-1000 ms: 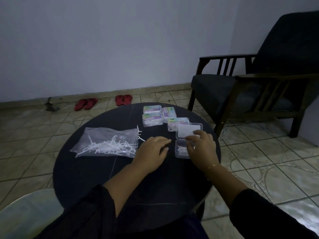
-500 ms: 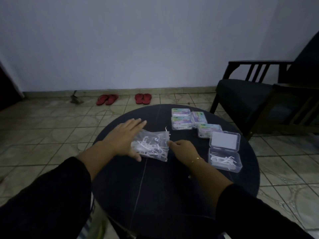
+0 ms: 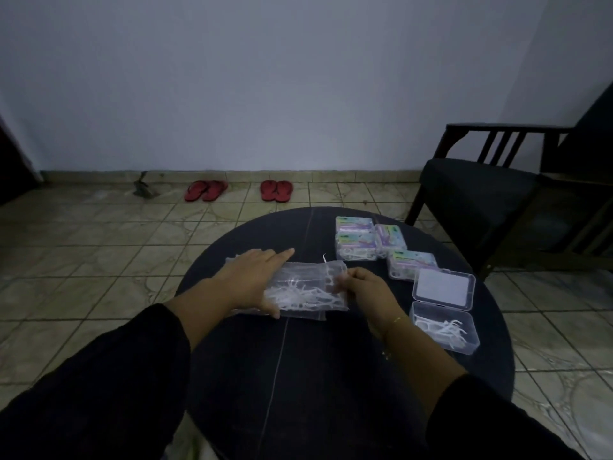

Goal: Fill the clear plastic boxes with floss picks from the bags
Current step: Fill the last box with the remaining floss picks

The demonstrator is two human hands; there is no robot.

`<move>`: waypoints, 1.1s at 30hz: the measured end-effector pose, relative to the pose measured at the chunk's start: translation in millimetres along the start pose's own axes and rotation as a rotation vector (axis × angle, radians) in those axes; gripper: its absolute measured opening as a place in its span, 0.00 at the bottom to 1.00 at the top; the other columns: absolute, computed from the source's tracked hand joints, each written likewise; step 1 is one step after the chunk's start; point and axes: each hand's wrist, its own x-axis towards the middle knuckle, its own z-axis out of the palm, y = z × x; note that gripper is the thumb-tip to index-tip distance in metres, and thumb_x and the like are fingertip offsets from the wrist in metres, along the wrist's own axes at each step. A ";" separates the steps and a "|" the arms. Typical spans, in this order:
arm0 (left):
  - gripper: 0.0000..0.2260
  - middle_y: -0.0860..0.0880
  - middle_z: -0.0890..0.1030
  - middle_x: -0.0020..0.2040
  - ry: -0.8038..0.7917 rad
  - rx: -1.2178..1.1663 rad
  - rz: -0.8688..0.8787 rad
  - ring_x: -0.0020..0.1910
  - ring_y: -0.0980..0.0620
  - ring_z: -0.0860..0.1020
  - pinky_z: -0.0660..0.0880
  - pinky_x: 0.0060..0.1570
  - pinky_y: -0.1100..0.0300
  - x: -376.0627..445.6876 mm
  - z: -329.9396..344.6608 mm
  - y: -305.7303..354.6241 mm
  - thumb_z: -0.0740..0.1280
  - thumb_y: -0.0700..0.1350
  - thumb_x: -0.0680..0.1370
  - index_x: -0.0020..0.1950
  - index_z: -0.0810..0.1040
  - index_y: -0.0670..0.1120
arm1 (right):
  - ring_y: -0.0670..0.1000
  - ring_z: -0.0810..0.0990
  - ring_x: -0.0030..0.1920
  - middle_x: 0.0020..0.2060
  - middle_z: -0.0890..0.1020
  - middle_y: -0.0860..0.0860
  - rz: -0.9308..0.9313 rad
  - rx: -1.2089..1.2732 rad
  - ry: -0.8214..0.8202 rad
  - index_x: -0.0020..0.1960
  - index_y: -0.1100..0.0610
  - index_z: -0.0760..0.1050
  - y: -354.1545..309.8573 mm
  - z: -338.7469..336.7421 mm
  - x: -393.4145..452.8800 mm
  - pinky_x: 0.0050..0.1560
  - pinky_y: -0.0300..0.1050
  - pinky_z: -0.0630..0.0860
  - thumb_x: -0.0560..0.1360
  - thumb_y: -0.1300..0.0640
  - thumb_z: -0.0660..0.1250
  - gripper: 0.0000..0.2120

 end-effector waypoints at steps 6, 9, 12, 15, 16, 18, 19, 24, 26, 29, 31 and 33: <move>0.47 0.52 0.69 0.66 0.050 0.082 0.079 0.64 0.53 0.68 0.64 0.61 0.61 7.1 -32.3 9.6 0.75 0.59 0.67 0.78 0.52 0.50 | 0.50 0.75 0.39 0.38 0.81 0.52 -0.018 0.190 0.036 0.41 0.58 0.75 8.9 -11.9 -9.2 0.40 0.41 0.72 0.79 0.61 0.60 0.10; 0.36 0.52 0.72 0.63 0.074 0.229 0.159 0.60 0.53 0.71 0.67 0.58 0.61 13.3 -61.3 16.2 0.74 0.58 0.68 0.72 0.65 0.51 | 0.48 0.74 0.42 0.40 0.80 0.49 0.025 0.261 0.076 0.45 0.55 0.79 13.1 -17.4 -10.3 0.41 0.43 0.67 0.77 0.60 0.61 0.08; 0.28 0.53 0.75 0.58 0.091 0.366 0.215 0.54 0.54 0.73 0.69 0.52 0.60 17.1 -91.0 23.3 0.73 0.58 0.69 0.64 0.70 0.50 | 0.49 0.75 0.48 0.45 0.81 0.49 0.060 0.276 0.039 0.48 0.52 0.80 15.2 -21.2 -9.6 0.47 0.46 0.67 0.74 0.65 0.58 0.15; 0.28 0.53 0.75 0.58 0.104 0.437 0.257 0.55 0.53 0.73 0.70 0.52 0.59 17.9 -114.3 30.5 0.74 0.59 0.68 0.63 0.69 0.51 | 0.50 0.76 0.44 0.44 0.80 0.53 0.121 0.424 -0.069 0.50 0.54 0.78 14.1 -21.6 -10.0 0.43 0.44 0.70 0.77 0.66 0.59 0.11; 0.29 0.53 0.74 0.59 0.101 0.463 0.277 0.56 0.53 0.72 0.69 0.53 0.59 18.0 -120.2 33.1 0.74 0.59 0.68 0.64 0.69 0.51 | 0.51 0.77 0.42 0.43 0.81 0.54 0.162 0.518 -0.104 0.49 0.55 0.77 14.2 -20.5 -9.4 0.42 0.44 0.71 0.77 0.64 0.60 0.08; 0.32 0.53 0.73 0.60 0.092 0.511 0.316 0.57 0.53 0.72 0.68 0.54 0.59 17.6 -128.9 38.3 0.74 0.60 0.67 0.66 0.68 0.51 | 0.53 0.79 0.42 0.44 0.82 0.56 0.252 0.661 -0.152 0.49 0.57 0.76 14.2 -16.0 -8.7 0.40 0.44 0.73 0.77 0.61 0.62 0.05; 0.33 0.53 0.73 0.61 0.088 0.533 0.335 0.57 0.53 0.71 0.68 0.54 0.60 17.2 -131.9 40.5 0.75 0.60 0.66 0.66 0.67 0.51 | 0.52 0.80 0.41 0.45 0.82 0.56 0.283 0.690 -0.155 0.49 0.57 0.77 14.7 -13.3 -7.6 0.39 0.43 0.73 0.77 0.61 0.63 0.05; 0.39 0.52 0.70 0.65 0.045 0.615 0.361 0.61 0.53 0.69 0.68 0.61 0.59 13.5 -141.0 44.0 0.77 0.59 0.64 0.69 0.64 0.50 | 0.50 0.79 0.37 0.43 0.82 0.55 0.321 0.680 -0.081 0.53 0.61 0.75 18.2 -5.2 -6.4 0.37 0.41 0.73 0.77 0.67 0.59 0.09; 0.39 0.52 0.69 0.65 0.029 0.636 0.350 0.61 0.53 0.69 0.69 0.62 0.58 11.8 -143.7 45.0 0.77 0.58 0.64 0.69 0.64 0.50 | 0.51 0.79 0.39 0.44 0.81 0.56 0.317 0.643 -0.026 0.56 0.60 0.73 18.1 -7.4 -7.1 0.36 0.43 0.73 0.77 0.68 0.61 0.10; 0.40 0.51 0.69 0.66 0.020 0.677 0.316 0.62 0.52 0.69 0.70 0.62 0.56 11.5 -143.1 44.5 0.76 0.59 0.64 0.70 0.62 0.51 | 0.52 0.76 0.38 0.43 0.79 0.59 0.288 0.504 0.046 0.59 0.58 0.73 19.4 -11.3 -4.3 0.36 0.43 0.74 0.76 0.69 0.61 0.14; 0.40 0.52 0.69 0.66 0.018 0.702 0.304 0.61 0.52 0.70 0.71 0.62 0.55 12.1 -141.0 43.9 0.76 0.60 0.64 0.71 0.61 0.52 | 0.52 0.77 0.40 0.46 0.80 0.61 0.182 0.183 0.073 0.60 0.62 0.76 21.4 -11.4 -3.0 0.41 0.43 0.75 0.76 0.68 0.61 0.14; 0.39 0.52 0.70 0.65 0.024 0.714 0.317 0.61 0.52 0.70 0.71 0.61 0.54 12.6 -139.3 45.3 0.75 0.60 0.65 0.71 0.61 0.53 | 0.51 0.77 0.50 0.54 0.80 0.57 0.009 -0.166 0.060 0.63 0.61 0.75 20.4 -12.3 -4.9 0.50 0.44 0.74 0.74 0.66 0.62 0.18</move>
